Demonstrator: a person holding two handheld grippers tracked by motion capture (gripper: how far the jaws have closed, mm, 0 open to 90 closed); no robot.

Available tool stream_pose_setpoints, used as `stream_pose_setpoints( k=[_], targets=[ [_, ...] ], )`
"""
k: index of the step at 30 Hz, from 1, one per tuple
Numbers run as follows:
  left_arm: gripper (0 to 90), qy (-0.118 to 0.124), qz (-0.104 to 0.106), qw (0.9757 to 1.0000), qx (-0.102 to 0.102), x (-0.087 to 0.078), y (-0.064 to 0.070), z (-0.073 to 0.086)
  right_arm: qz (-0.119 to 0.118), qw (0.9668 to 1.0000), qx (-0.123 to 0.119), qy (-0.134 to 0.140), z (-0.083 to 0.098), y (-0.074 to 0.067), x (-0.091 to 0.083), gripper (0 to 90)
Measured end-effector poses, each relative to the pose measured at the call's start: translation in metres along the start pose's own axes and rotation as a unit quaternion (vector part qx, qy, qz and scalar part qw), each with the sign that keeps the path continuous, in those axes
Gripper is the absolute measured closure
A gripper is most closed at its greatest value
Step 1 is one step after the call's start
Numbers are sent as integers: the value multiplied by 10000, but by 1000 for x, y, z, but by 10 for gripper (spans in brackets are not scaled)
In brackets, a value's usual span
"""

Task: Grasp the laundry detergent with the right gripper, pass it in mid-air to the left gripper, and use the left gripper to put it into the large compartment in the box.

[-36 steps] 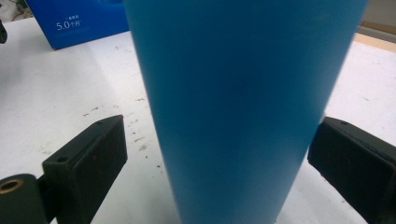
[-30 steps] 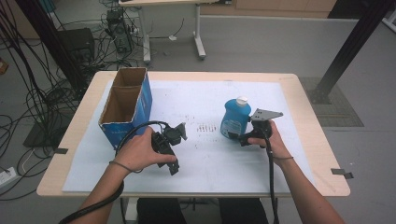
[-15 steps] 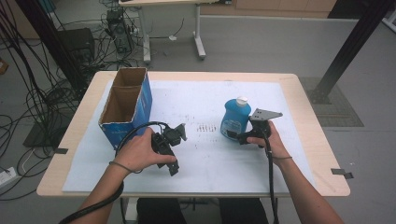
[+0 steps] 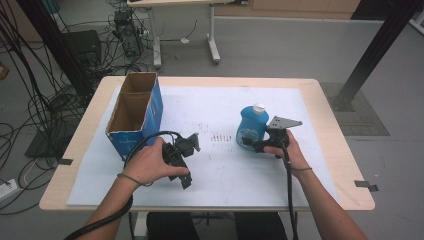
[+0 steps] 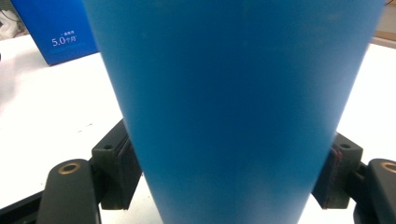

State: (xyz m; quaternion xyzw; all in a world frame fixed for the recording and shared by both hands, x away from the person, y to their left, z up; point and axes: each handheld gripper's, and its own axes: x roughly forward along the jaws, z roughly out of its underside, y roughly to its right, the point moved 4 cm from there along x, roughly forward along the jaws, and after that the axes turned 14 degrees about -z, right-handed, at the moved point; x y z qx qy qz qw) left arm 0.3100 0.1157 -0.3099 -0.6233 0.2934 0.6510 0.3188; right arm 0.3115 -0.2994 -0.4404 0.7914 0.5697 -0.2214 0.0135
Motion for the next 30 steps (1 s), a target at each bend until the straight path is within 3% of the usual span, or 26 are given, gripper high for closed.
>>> stream_pose_setpoints(
  k=[14, 30],
  targets=[
    [82, 24, 6, 10000, -26, -1, 0, 2, 17, 10000, -39, 74, 2, 0, -1, 395],
    [82, 41, 21, 10000, -14, -1, 1, 2, 71, 9998, -174, 78, 3, -2, 0, 406]
  ],
)
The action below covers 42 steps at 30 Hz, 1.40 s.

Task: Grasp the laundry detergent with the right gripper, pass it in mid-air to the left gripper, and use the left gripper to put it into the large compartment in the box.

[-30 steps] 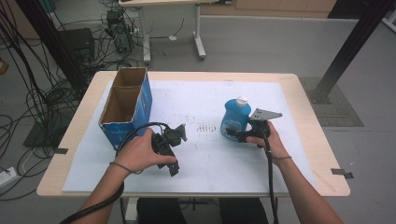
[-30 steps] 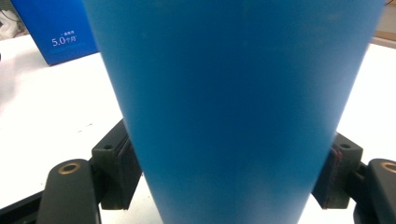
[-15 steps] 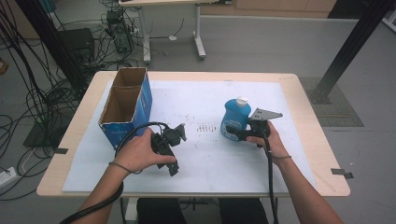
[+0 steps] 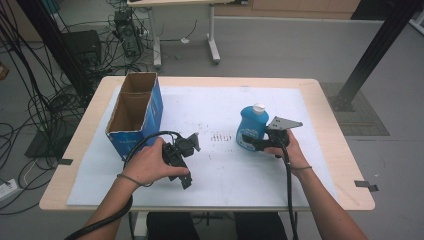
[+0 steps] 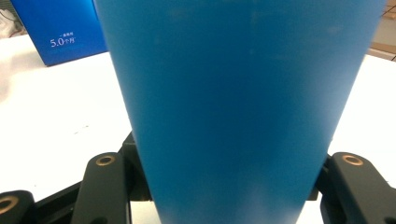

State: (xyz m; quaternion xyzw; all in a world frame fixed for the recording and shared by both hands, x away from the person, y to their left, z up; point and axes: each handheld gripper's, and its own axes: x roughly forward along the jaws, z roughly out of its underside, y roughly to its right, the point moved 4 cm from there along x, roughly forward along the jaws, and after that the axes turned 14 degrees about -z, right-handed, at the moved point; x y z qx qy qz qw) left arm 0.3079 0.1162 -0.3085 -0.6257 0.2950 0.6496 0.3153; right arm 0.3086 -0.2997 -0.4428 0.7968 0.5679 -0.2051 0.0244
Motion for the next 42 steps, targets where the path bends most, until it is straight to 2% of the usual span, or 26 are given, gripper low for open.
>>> stream_pose_setpoints(
  k=[42],
  targets=[
    [81, 3, -28, 10000, 26, -4, 2, -1, 13, 10000, -20, 40, 2, -2, 0, 411]
  ],
)
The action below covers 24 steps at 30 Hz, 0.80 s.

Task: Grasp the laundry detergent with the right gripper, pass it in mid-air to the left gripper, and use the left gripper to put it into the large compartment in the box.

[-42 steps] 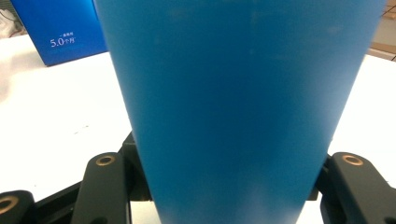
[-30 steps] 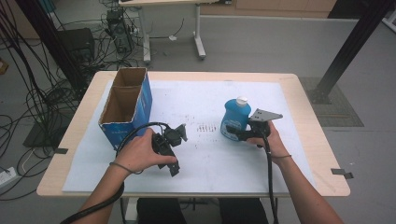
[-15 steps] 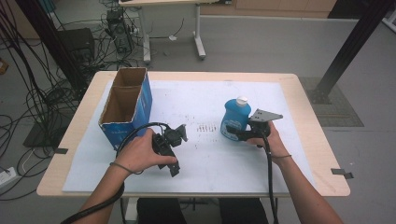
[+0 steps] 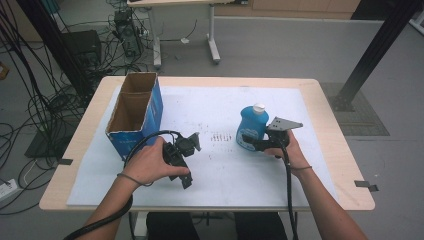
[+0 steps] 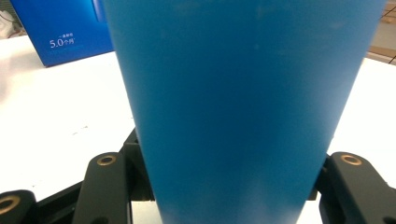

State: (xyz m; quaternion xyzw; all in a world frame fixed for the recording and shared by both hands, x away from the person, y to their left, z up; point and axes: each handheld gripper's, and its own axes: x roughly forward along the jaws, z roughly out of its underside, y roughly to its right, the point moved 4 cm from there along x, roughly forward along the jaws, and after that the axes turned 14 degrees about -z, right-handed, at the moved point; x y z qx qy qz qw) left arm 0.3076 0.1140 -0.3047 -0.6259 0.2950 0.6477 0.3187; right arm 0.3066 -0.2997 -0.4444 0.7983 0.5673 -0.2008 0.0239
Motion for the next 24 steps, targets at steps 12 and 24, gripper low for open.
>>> stream_pose_setpoints(
  k=[12, 24],
  targets=[
    [81, 38, -28, 10000, 25, -6, 1, -1, 1, 10000, -34, -4, 0, 0, 0, 412],
    [81, 41, -54, 10000, 31, -10, 1, -4, -17, 10000, -33, -12, 0, 1, 0, 412]
  ],
)
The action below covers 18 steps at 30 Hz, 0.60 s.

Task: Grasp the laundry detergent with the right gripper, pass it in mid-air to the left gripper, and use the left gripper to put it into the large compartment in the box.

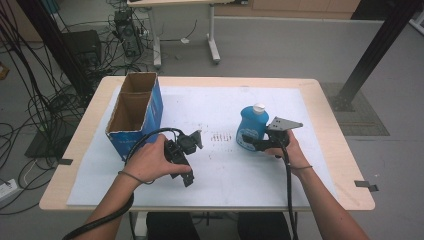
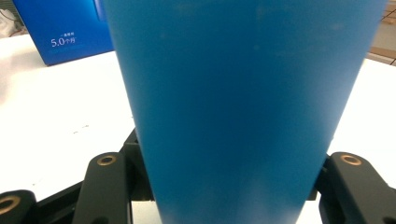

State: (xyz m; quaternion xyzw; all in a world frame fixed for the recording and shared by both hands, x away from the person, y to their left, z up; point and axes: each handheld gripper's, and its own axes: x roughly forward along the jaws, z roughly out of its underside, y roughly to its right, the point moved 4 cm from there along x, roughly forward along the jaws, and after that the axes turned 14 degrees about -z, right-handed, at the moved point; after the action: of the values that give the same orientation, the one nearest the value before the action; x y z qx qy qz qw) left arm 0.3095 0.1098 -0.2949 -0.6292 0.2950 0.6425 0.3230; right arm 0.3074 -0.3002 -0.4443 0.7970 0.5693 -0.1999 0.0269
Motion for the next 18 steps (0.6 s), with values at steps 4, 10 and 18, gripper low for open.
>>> stream_pose_setpoints(
  k=[4, 10, 18],
  targets=[
    [80, 0, -3, 10000, 4, 0, 0, 0, 0, 10000, -1, 2, 0, 0, 0, 412],
    [80, -12, 11, 10000, 16, 0, 0, -1, -5, 10000, 0, 6, 0, 0, 0, 412],
    [75, 48, -33, 10000, 23, -3, 1, 1, -3, 10000, -24, -16, -1, 0, 0, 415]
  ],
)
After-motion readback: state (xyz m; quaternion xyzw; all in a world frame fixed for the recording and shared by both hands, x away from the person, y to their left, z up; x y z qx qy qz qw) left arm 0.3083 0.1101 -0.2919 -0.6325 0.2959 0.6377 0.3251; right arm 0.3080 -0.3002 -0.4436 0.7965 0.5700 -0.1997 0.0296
